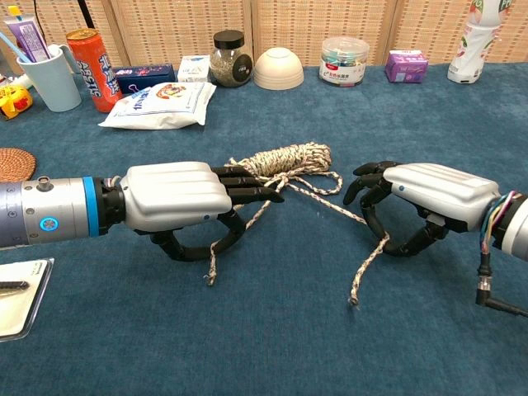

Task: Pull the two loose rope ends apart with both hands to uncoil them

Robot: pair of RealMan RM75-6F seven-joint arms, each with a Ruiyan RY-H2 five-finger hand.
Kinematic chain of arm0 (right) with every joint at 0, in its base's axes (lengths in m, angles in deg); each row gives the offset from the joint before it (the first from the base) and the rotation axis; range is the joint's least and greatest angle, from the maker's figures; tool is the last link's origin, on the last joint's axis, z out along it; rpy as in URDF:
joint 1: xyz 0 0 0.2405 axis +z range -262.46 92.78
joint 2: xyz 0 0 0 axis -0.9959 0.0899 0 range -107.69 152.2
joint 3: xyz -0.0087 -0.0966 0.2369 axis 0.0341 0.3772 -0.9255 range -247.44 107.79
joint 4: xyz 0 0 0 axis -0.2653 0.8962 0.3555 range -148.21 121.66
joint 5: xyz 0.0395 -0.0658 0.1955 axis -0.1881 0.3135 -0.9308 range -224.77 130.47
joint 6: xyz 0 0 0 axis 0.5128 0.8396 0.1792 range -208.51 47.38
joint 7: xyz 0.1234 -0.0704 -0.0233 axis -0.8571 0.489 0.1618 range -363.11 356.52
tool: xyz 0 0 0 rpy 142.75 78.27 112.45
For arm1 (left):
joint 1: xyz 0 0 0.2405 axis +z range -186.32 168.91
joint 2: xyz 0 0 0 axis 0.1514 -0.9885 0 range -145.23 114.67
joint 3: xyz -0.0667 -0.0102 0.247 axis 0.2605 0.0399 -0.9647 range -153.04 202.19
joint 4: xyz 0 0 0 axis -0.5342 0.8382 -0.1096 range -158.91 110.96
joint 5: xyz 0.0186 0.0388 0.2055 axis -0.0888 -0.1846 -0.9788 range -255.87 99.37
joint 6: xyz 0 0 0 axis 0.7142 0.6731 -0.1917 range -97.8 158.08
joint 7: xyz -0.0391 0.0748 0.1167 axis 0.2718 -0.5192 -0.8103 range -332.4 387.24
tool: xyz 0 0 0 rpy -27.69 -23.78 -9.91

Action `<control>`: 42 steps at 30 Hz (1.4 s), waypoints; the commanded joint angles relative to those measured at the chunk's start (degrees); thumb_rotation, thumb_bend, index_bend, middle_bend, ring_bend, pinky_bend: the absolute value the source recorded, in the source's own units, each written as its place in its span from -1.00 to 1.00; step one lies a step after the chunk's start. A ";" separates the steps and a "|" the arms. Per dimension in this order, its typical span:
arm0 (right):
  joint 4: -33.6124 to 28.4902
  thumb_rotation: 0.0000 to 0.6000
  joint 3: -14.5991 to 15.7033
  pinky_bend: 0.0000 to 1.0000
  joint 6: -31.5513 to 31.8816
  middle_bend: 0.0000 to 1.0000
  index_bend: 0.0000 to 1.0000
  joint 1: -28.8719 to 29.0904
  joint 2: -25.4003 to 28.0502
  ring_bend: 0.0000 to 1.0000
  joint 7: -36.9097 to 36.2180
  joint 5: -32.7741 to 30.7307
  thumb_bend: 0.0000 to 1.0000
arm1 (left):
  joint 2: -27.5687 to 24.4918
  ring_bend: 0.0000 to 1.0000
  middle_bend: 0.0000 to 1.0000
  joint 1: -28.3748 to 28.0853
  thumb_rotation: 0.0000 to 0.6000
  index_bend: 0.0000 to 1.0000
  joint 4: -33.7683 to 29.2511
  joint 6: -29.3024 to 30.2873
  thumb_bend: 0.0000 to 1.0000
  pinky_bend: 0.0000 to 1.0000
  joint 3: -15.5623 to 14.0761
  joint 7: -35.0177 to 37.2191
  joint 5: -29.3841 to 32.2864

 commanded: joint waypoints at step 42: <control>-4.63 1.00 -1.73 -1.00 1.80 -0.46 0.35 -0.49 4.89 -0.87 3.07 -0.82 -0.22 | -11.60 -1.00 -0.85 6.96 1.00 0.33 -5.54 10.22 -0.15 -1.00 2.31 6.04 4.89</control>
